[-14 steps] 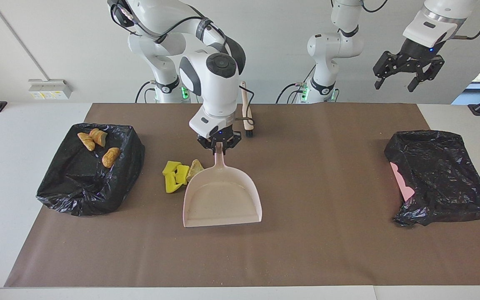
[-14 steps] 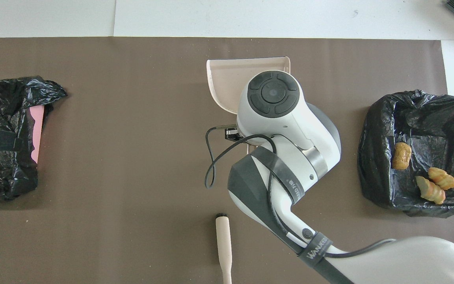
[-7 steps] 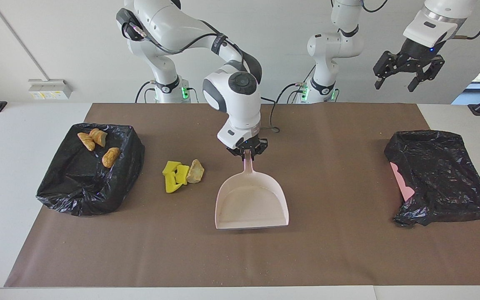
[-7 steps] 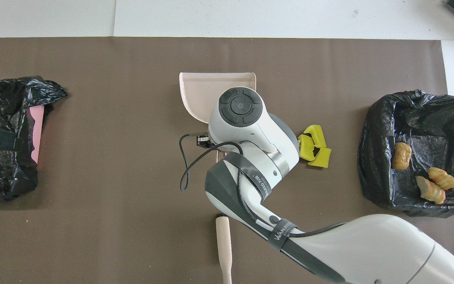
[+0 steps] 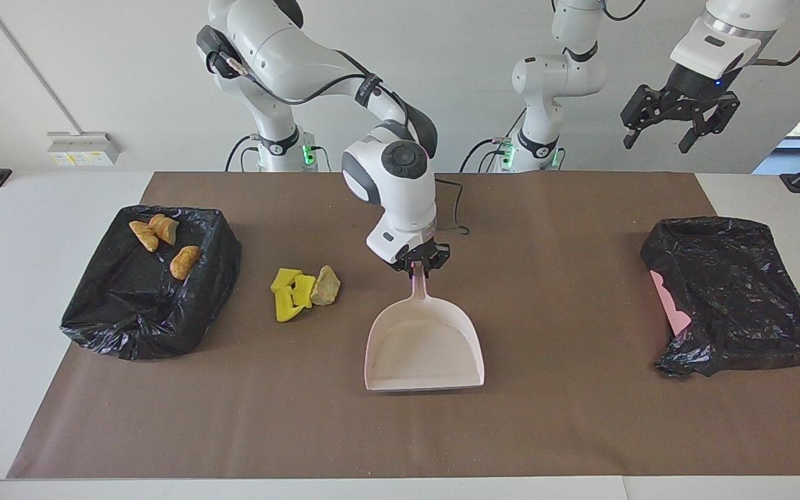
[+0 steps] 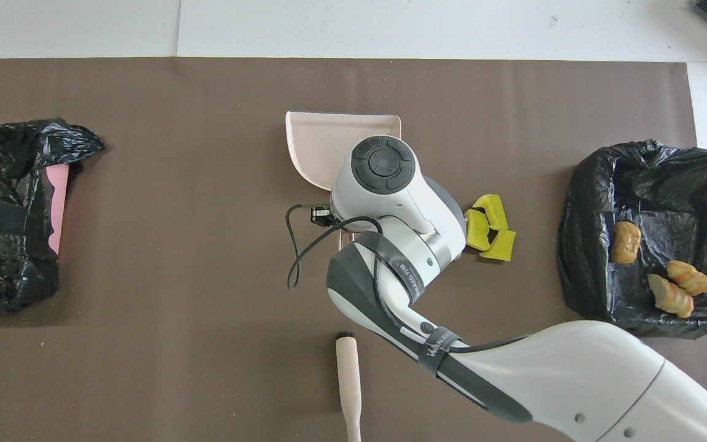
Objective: Sweep and dump trash in bin
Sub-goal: 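Carry the empty dustpan back and set it near the sponges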
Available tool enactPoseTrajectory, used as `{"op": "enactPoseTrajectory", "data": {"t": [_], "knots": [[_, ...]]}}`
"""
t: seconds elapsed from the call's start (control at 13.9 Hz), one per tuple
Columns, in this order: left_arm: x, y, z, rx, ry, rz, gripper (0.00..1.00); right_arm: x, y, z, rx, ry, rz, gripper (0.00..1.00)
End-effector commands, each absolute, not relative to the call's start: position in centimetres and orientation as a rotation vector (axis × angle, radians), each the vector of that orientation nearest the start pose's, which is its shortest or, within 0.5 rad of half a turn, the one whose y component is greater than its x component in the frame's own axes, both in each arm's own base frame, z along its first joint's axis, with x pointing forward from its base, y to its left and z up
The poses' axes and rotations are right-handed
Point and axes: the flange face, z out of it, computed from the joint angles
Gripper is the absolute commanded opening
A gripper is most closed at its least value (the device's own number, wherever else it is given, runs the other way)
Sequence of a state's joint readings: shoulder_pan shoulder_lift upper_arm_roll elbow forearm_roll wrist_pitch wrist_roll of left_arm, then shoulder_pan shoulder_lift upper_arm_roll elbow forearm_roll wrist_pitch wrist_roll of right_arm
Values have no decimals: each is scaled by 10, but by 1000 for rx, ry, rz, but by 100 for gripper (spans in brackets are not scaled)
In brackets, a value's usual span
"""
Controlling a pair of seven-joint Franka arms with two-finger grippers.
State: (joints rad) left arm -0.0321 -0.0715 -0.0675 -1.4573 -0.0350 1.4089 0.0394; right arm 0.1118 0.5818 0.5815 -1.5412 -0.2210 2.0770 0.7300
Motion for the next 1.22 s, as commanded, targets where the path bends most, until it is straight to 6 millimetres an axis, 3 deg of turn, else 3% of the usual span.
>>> {"op": "enactPoseTrajectory", "data": {"t": [0.0,0.29,0.36,0.43,0.72,1.01,1.15], "knots": [[503,-57,703,-3174,224,-7,100,574,385,348,-3004,41,42,4],[503,-57,705,-3174,231,-20,100,572,374,335,-3016,57,71,19],[502,-57,705,-3174,231,-17,100,570,378,338,-3018,35,64,64],[502,-57,704,-3174,228,-15,100,569,379,338,-3026,26,64,100],[509,-56,706,-3171,226,-71,100,563,373,373,-3054,8,45,100],[518,-57,700,-3167,225,-93,100,528,380,426,-3060,-7,118,100],[536,-90,685,-3160,310,-161,100,504,380,448,-3056,-14,161,100]]}}
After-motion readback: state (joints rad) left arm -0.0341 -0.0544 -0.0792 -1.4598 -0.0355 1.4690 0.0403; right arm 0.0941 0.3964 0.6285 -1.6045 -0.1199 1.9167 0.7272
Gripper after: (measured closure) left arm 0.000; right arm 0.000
